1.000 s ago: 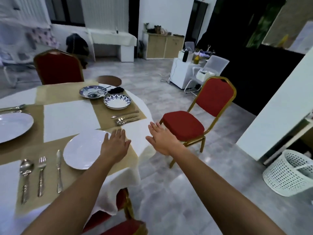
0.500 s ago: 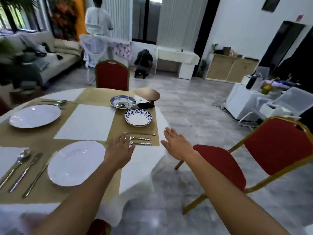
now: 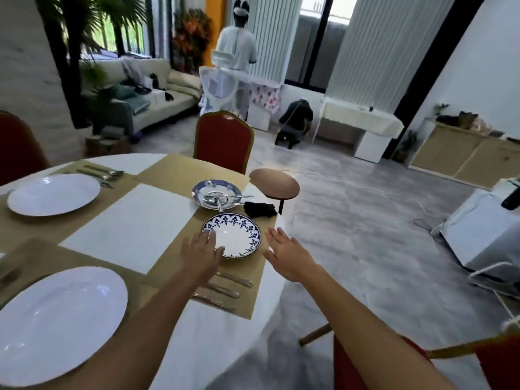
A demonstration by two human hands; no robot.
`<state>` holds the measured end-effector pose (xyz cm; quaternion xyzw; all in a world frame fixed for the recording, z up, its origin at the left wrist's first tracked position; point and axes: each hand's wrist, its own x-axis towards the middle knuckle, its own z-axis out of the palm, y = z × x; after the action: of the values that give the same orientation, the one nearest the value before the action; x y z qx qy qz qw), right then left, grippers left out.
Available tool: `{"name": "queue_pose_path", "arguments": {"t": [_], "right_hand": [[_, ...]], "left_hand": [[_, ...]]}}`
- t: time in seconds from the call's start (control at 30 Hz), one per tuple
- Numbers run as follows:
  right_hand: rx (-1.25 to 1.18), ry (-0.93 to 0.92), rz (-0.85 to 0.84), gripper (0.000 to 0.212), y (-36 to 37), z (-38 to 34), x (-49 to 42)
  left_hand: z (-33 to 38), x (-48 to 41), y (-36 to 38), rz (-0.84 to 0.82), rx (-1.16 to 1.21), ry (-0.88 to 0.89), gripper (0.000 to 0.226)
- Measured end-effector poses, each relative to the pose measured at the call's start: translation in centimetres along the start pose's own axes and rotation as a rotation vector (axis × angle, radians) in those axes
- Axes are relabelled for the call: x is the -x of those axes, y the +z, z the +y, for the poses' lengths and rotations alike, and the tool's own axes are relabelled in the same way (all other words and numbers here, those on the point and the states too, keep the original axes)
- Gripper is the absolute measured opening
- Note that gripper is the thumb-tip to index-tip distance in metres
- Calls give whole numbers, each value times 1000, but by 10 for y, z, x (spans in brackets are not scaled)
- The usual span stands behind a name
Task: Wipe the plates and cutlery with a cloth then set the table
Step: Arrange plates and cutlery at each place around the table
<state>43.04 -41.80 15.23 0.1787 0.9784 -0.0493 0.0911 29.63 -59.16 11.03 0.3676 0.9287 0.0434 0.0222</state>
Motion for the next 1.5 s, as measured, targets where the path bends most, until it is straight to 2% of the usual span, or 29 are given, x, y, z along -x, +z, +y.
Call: {"name": "queue_pose_path", "arguments": {"t": [0.3,0.57,0.9,1.13,1.3,1.5], "right_hand": [[31,-154,-55,61,-5,75,-120],[49,-449,-74,60,-12,118,-264],[45,-727,-145,60,-25,132,-350],[56,-851,-104,60,-29,108,-364],[26,-851,-56,60,-26,114,-385],[132,-933,-104,58,-29,118,-442]], "left_hand": [[26,-81,13,-65,40,-182,60],[54,-147,32,-32,53,-474,59],[85,-162,29,-46,87,-769,59],[92,-200,27,-20,9,-816,59],[100,-227,36,-2,33,-792,58],[97,-258,47,14,86,-883,58]]}}
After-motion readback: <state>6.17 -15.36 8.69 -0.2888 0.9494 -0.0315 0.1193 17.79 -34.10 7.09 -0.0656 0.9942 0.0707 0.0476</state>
